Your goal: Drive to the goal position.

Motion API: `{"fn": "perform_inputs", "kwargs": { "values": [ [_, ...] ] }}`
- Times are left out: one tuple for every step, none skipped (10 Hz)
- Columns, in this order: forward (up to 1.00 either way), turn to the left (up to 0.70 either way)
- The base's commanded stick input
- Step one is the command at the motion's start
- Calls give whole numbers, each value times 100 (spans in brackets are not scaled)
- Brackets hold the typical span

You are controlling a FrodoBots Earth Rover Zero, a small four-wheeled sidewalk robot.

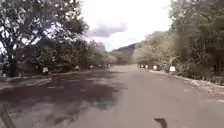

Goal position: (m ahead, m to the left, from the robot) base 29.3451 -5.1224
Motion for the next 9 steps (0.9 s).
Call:
{"fn": "perform_inputs", "kwargs": {
  "values": [
    [100,0],
    [100,0],
    [100,0],
    [100,0],
    [100,0],
    [100,0],
    [100,0],
    [100,0],
    [100,0]
  ]
}}
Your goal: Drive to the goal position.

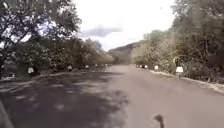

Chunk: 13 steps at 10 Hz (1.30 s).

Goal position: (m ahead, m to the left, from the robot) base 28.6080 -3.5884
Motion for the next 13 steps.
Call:
{"fn": "perform_inputs", "kwargs": {
  "values": [
    [100,0],
    [100,0],
    [100,0],
    [100,0],
    [100,0],
    [100,0],
    [100,0],
    [100,0],
    [100,0],
    [100,0],
    [100,0],
    [100,0],
    [100,0]
  ]
}}
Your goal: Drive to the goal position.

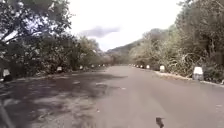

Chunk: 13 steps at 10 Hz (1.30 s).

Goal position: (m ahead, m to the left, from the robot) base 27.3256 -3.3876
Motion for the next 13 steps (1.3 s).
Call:
{"fn": "perform_inputs", "kwargs": {
  "values": [
    [100,0],
    [100,0],
    [100,0],
    [100,0],
    [100,0],
    [100,0],
    [100,0],
    [100,0],
    [100,0],
    [100,0],
    [100,0],
    [100,0],
    [100,0]
  ]
}}
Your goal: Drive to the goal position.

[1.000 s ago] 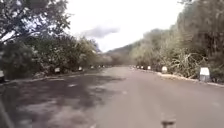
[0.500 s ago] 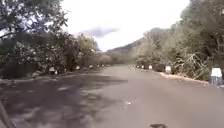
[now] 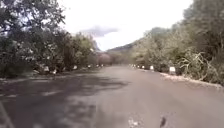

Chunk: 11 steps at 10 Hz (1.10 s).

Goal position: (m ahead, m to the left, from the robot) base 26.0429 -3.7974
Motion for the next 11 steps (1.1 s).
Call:
{"fn": "perform_inputs", "kwargs": {
  "values": [
    [100,0],
    [100,0],
    [100,0],
    [100,0],
    [100,0],
    [100,0],
    [100,0],
    [100,0],
    [100,0],
    [100,0],
    [100,0]
  ]
}}
